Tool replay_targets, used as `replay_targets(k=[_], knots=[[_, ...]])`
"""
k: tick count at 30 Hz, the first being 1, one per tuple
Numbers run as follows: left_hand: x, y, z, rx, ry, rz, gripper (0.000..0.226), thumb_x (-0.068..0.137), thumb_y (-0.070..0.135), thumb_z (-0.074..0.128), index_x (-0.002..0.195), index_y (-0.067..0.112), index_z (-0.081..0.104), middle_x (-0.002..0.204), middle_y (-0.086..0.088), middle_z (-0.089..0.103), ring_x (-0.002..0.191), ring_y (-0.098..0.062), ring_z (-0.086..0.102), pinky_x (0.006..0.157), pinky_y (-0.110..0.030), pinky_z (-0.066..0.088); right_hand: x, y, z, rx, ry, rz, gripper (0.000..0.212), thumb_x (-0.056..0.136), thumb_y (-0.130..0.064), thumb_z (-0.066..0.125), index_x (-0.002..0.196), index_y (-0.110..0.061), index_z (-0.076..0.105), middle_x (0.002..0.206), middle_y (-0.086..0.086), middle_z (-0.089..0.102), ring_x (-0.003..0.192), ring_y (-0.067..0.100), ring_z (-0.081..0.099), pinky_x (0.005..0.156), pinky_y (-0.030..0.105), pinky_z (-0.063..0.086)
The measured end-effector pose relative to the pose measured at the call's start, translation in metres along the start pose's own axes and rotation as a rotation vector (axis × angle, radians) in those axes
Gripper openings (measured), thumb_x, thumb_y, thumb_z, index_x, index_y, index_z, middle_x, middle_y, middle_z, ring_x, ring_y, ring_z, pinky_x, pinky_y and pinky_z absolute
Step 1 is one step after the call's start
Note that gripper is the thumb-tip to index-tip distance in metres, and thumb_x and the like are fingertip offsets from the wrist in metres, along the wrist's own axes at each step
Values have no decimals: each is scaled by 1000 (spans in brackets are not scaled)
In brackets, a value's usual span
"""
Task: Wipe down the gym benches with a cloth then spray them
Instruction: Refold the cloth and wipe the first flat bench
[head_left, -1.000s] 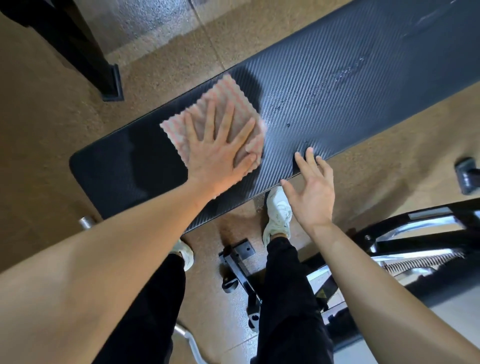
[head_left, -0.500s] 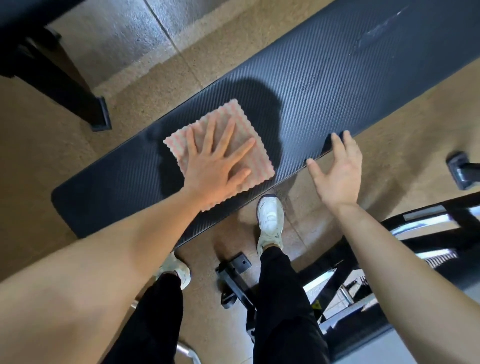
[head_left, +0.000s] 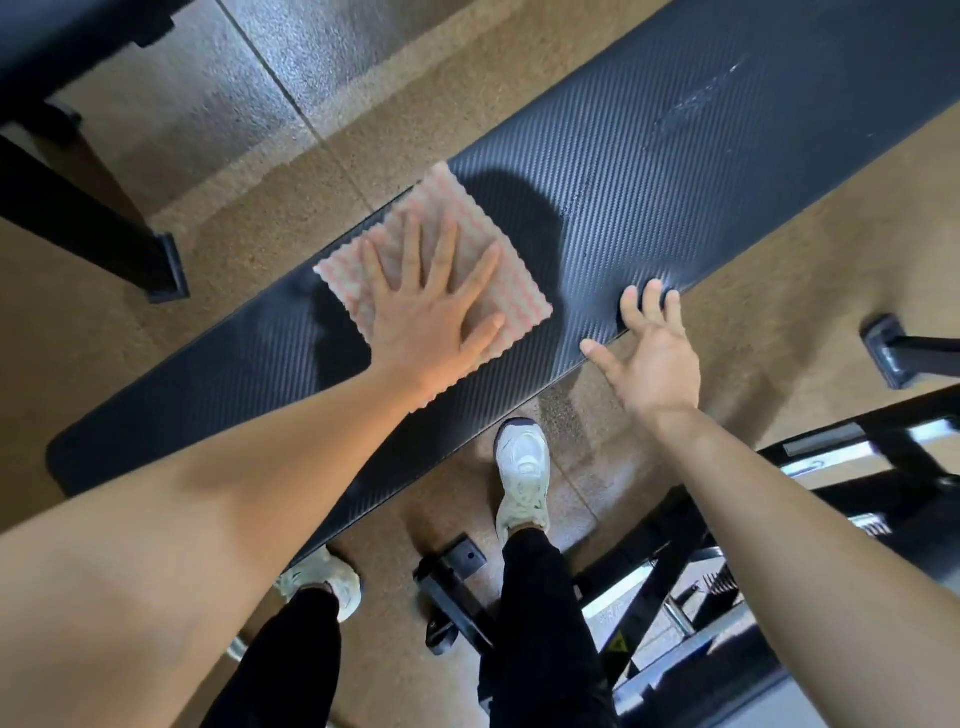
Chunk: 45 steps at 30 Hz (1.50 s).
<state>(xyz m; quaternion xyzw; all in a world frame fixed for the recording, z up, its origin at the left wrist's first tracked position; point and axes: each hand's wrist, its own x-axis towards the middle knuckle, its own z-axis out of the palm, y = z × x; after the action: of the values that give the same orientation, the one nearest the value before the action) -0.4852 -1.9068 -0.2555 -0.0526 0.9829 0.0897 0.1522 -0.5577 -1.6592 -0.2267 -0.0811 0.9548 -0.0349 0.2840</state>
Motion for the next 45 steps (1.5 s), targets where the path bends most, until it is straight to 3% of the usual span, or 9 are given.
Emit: replay_targets(k=[10,16,20,23,26,30,35,39,45], knots=[[-34,20,17,70,-54,545,66,99,74,16,160,48,13,172,-7,-6,155,-48,-8,113,-78,1,4,-6,-12,4,-70,64,81,92,-56,61,158,-21,29,169,0,12,156,23,4,119,48,29],[39,11,-6,112,-4,442,70,94,80,11,158,50,14,173,-4,-6,154,-49,-7,113,-80,2,1,0,-8,76,-38,37,81,92,-57,61,158,-23,29,169,-4,12,156,20,3,119,48,29],[82,14,-17,83,20,302,70,94,81,13,157,52,10,173,-4,-1,153,-51,0,111,-82,3,-4,9,-7,222,-1,-11,80,92,-43,69,158,-25,29,168,-6,12,155,13,1,123,39,19],[109,32,-28,27,31,168,66,95,75,17,157,50,18,172,-6,1,153,-51,6,108,-85,5,-7,15,-7,318,5,-47,81,90,-31,74,157,-25,30,167,-8,14,155,10,2,121,29,14],[119,56,-33,-31,22,59,64,96,68,21,156,46,24,172,-9,5,153,-51,7,108,-84,5,-8,25,-13,504,40,-51,66,90,-22,74,150,-23,47,161,-10,31,152,6,18,125,30,16],[93,73,-16,31,28,210,70,96,75,20,159,45,20,172,-11,2,153,-53,0,113,-79,5,7,50,-37,671,235,41,49,93,-18,69,141,-18,59,147,-2,55,136,13,51,118,40,37],[43,98,5,19,-18,427,71,97,77,26,160,47,13,173,-8,-4,154,-49,-6,114,-77,2,51,74,-66,465,224,56,65,95,-28,68,153,-18,41,166,6,24,152,19,23,124,29,14],[30,106,13,114,-67,596,69,100,72,23,162,44,8,173,-4,-6,156,-41,-10,115,-76,0,83,93,-78,257,258,80,78,93,-37,69,157,-18,29,168,9,14,154,29,15,125,45,19],[93,113,-10,97,-37,534,65,101,69,18,161,47,3,173,0,-4,157,-41,-5,117,-74,0,122,122,-95,162,244,46,85,91,-46,68,157,-12,27,167,12,17,154,32,13,124,50,20]])
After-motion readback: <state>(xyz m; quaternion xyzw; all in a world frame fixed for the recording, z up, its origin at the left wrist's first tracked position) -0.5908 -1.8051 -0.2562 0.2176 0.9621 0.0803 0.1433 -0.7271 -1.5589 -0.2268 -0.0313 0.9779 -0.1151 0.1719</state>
